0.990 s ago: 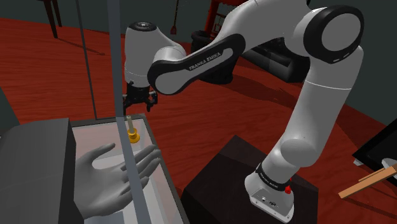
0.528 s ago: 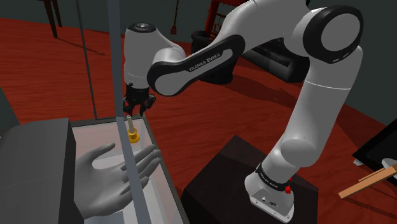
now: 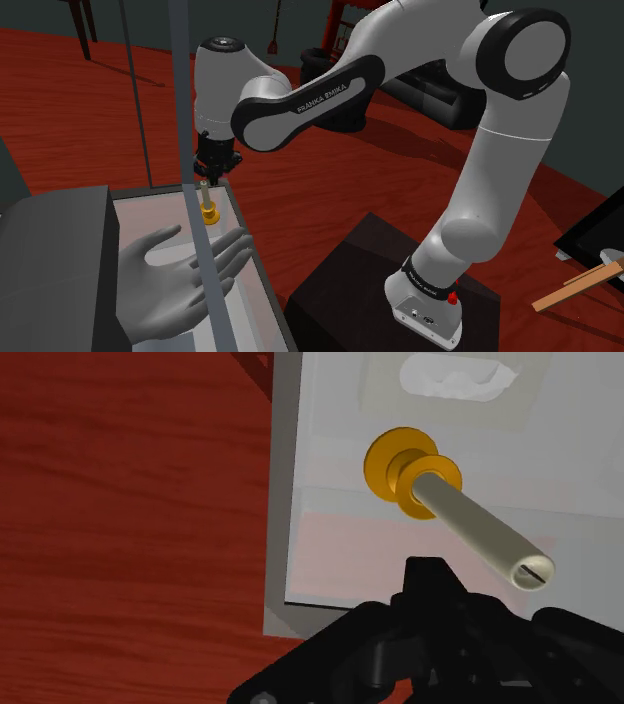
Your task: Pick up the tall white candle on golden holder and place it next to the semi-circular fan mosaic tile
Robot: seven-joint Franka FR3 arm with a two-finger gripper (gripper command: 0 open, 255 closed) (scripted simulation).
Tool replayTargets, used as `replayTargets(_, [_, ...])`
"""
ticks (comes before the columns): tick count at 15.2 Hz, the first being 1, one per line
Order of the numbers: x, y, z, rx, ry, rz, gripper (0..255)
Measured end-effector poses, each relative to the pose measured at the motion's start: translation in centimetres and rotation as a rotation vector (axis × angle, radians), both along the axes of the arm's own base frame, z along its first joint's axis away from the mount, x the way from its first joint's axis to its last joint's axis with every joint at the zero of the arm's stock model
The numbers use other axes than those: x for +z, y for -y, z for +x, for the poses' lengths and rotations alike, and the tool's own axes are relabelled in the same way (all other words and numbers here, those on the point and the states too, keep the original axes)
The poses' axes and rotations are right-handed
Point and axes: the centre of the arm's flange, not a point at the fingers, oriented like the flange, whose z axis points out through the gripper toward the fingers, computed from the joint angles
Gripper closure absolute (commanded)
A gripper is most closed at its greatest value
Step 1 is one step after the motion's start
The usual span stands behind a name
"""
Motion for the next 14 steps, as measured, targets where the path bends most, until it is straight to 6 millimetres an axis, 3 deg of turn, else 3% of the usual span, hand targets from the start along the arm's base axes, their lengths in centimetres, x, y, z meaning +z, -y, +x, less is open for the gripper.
replayTargets(2, [-0.5, 0.7, 0.5, -0.056, -0.017, 0.041, 0])
replayTargets(6, [-4.1, 3.9, 2.2, -0.417, -0.145, 0.316, 0])
replayTargets(14, [-8.1, 3.6, 2.6, -0.468, -0.162, 0.352, 0])
